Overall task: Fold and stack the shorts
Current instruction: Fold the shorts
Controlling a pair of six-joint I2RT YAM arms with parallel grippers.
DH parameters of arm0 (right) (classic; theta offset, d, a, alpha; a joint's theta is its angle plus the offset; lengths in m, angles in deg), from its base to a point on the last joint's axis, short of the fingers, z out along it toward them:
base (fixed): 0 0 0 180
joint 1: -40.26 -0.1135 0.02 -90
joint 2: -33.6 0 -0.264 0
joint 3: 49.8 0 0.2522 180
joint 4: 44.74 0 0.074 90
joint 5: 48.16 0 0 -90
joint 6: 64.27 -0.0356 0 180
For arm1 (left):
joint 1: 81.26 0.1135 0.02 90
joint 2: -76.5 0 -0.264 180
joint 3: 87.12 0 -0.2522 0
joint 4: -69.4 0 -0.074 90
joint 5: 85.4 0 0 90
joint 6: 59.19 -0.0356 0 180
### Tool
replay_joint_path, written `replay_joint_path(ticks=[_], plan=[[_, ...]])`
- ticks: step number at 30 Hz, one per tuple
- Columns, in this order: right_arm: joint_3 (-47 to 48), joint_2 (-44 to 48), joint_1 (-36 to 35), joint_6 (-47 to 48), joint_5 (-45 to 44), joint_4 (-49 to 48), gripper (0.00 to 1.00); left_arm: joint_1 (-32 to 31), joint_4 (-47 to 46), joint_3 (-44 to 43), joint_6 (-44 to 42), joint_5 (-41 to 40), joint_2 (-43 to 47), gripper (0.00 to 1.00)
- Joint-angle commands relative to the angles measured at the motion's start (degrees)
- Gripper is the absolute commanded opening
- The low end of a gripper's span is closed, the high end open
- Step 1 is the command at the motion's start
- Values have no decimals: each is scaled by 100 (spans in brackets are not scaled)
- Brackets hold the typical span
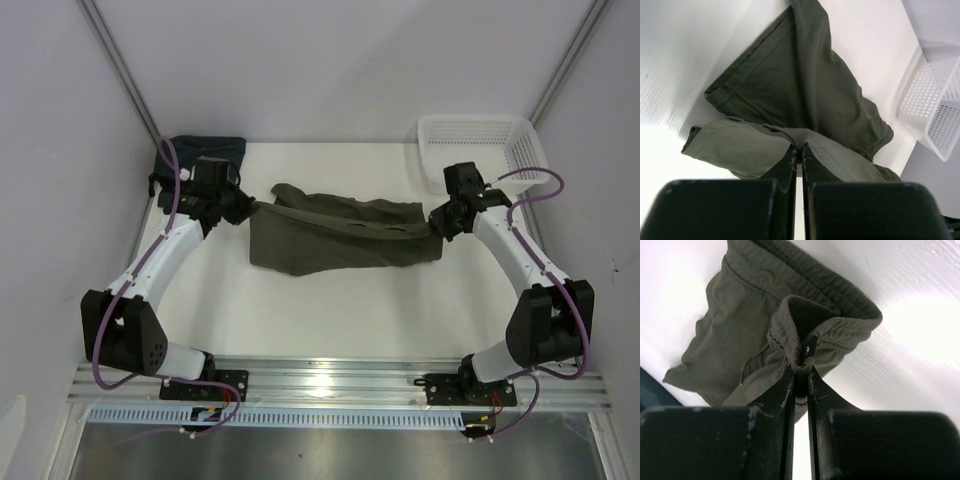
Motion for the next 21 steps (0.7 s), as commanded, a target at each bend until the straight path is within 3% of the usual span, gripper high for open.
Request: replay_joint_path(ticks=[1,21], plan=[[267,-212,140,-64,-266,-336,0,125,-316,-353,-136,69,-176,0],[997,-1443,176,-178,-574,-917,0,555,-782,-1284,-22,227,-1952,0]])
